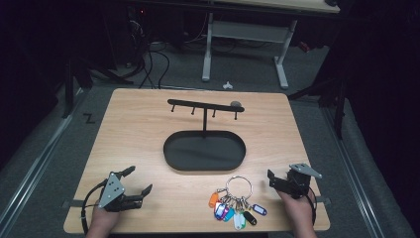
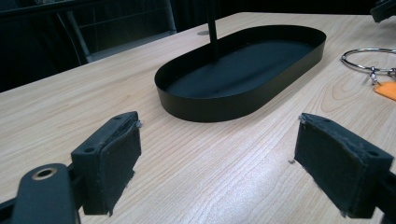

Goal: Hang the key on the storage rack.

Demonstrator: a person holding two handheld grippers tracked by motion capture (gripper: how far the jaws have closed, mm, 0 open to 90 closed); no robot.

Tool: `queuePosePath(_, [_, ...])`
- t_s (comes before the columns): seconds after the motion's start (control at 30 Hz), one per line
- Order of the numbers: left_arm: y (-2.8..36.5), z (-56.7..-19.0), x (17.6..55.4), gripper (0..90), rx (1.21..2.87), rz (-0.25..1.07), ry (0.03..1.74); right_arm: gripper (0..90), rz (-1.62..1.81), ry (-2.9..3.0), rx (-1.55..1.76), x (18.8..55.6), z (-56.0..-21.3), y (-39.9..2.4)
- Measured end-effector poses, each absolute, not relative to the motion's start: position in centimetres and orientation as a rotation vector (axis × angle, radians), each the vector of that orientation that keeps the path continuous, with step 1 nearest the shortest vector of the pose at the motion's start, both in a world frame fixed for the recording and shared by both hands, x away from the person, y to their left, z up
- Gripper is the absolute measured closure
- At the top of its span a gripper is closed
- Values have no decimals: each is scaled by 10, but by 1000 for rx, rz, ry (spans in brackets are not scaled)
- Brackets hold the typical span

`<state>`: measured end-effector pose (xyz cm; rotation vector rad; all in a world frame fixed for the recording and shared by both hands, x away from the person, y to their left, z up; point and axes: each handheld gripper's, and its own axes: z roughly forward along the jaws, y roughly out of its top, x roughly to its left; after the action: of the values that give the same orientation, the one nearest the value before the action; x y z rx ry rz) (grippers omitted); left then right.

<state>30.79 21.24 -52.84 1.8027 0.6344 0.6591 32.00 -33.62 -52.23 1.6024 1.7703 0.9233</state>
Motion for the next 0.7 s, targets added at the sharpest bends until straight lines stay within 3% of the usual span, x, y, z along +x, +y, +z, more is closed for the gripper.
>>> queuePosePath(0.7, [214, -529, 304, 150, 1779, 680, 616, 60, 979, 1796, 1549, 323, -514, -326])
